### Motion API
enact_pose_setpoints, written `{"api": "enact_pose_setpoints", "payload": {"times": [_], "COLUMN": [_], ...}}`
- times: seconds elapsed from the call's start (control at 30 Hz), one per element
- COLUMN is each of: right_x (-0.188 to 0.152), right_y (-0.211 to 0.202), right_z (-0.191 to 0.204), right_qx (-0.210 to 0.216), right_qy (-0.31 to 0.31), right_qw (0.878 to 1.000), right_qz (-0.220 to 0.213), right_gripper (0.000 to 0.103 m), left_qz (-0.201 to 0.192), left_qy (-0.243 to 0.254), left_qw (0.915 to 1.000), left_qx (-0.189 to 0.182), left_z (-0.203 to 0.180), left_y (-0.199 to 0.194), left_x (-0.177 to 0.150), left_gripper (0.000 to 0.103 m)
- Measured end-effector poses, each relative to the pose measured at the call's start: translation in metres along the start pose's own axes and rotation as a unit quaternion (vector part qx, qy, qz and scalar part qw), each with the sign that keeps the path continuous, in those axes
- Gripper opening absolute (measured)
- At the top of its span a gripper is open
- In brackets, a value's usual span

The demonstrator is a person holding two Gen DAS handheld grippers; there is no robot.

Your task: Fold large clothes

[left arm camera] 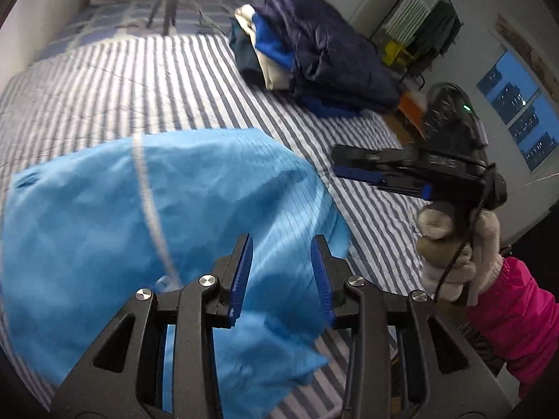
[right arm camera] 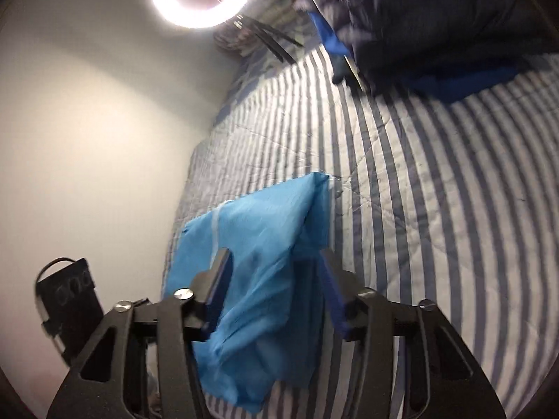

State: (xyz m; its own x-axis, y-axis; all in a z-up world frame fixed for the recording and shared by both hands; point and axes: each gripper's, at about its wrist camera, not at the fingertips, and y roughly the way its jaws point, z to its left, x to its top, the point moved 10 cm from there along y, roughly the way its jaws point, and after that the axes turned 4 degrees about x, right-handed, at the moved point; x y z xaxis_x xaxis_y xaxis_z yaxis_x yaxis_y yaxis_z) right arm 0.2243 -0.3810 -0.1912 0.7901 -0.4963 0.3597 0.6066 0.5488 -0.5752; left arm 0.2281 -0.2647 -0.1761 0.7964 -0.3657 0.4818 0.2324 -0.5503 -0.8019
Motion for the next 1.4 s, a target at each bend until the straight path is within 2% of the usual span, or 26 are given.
{"api": "enact_pose_setpoints", "payload": {"times": [0.07, 0.1, 0.13, 0.17, 0.27, 0.33, 0.4, 0.5, 0.53, 0.6, 0.63, 0.73, 0.8, 0.87, 0.97, 1.03, 1.1, 1.2, 1.27, 1.33, 1.4], "right_x": [-0.003, -0.005, -0.006, -0.008, -0.002, -0.001, -0.005, -0.004, -0.005, -0.009, -0.013, -0.033, -0.052, -0.066, -0.083, -0.085, -0.091, -0.093, -0.094, -0.104, -0.121], "right_y": [0.022, 0.033, 0.038, 0.047, 0.061, 0.069, 0.071, 0.058, 0.053, 0.039, 0.033, 0.017, 0.015, 0.023, 0.045, 0.066, 0.08, 0.073, 0.06, 0.045, 0.033], "right_z": [-0.003, -0.003, -0.002, -0.002, -0.005, -0.009, -0.01, -0.008, -0.006, 0.008, 0.014, 0.039, 0.056, 0.067, 0.067, 0.044, 0.014, 0.014, 0.03, 0.055, 0.08], "right_qx": [0.02, 0.037, 0.047, 0.048, -0.013, -0.048, -0.063, -0.099, -0.107, -0.112, -0.107, -0.085, -0.075, -0.076, -0.085, -0.124, -0.184, -0.19, -0.174, -0.14, -0.108], "right_qy": [0.014, 0.021, 0.022, 0.015, -0.048, -0.071, -0.086, -0.103, -0.108, -0.12, -0.128, -0.158, -0.178, -0.2, -0.224, -0.227, -0.233, -0.233, -0.244, -0.259, -0.29], "right_qw": [0.999, 0.999, 0.998, 0.998, 0.998, 0.996, 0.994, 0.989, 0.988, 0.986, 0.986, 0.984, 0.981, 0.976, 0.969, 0.962, 0.949, 0.948, 0.95, 0.952, 0.947], "right_qz": [0.02, 0.031, 0.036, 0.041, 0.034, 0.039, 0.04, 0.024, 0.021, 0.015, 0.015, 0.021, 0.034, 0.041, 0.067, 0.086, 0.108, 0.106, 0.094, 0.088, 0.09], "right_gripper": [0.029, 0.015, 0.008, 0.006, 0.003, 0.003, 0.003, 0.004, 0.004, 0.004, 0.004, 0.004, 0.004, 0.004, 0.004, 0.004, 0.004, 0.004, 0.004, 0.004, 0.004], "left_qz": [0.022, 0.036, 0.053, 0.068, 0.095, 0.092, 0.086, 0.041, 0.023, -0.008, -0.022, -0.047, -0.046, -0.043, -0.006, 0.019, 0.014, -0.029, -0.048, -0.055, -0.053], "left_qy": [0.008, 0.013, 0.018, 0.027, 0.076, 0.068, 0.041, 0.024, 0.017, 0.002, -0.006, -0.035, -0.088, -0.131, -0.163, -0.16, -0.153, -0.125, -0.109, -0.075, -0.051], "left_qw": [0.9997, 0.9992, 0.9983, 0.9971, 0.9925, 0.9934, 0.9954, 0.9987, 0.9995, 0.9999, 0.9994, 0.9952, 0.9895, 0.9839, 0.9779, 0.9748, 0.9758, 0.9784, 0.9825, 0.9881, 0.991], "left_qx": [-0.005, -0.011, -0.017, -0.018, 0.015, 0.015, -0.007, -0.017, -0.013, 0.006, 0.024, 0.078, 0.106, 0.113, 0.131, 0.154, 0.156, 0.162, 0.144, 0.122, 0.112], "left_z": [-0.004, -0.007, -0.01, -0.014, -0.017, -0.015, -0.014, -0.006, 0.002, 0.026, 0.04, 0.094, 0.14, 0.174, 0.206, 0.217, 0.211, 0.19, 0.168, 0.141, 0.118], "left_y": [0.018, 0.027, 0.036, 0.046, 0.067, 0.068, 0.054, 0.01, -0.009, -0.043, -0.058, -0.092, -0.101, -0.101, -0.082, -0.072, -0.076, -0.105, -0.119, -0.126, -0.128], "left_x": [-0.006, -0.012, -0.021, -0.031, -0.063, -0.069, -0.063, -0.05, -0.045, -0.042, -0.042, -0.051, -0.063, -0.077, -0.102, -0.12, -0.124, -0.117, -0.114, -0.117, -0.123], "left_gripper": [0.034, 0.034, 0.034, 0.034, 0.034, 0.034, 0.034, 0.035, 0.035, 0.044, 0.052, 0.053, 0.053, 0.053, 0.053, 0.053, 0.053, 0.053, 0.053, 0.053, 0.053]}}
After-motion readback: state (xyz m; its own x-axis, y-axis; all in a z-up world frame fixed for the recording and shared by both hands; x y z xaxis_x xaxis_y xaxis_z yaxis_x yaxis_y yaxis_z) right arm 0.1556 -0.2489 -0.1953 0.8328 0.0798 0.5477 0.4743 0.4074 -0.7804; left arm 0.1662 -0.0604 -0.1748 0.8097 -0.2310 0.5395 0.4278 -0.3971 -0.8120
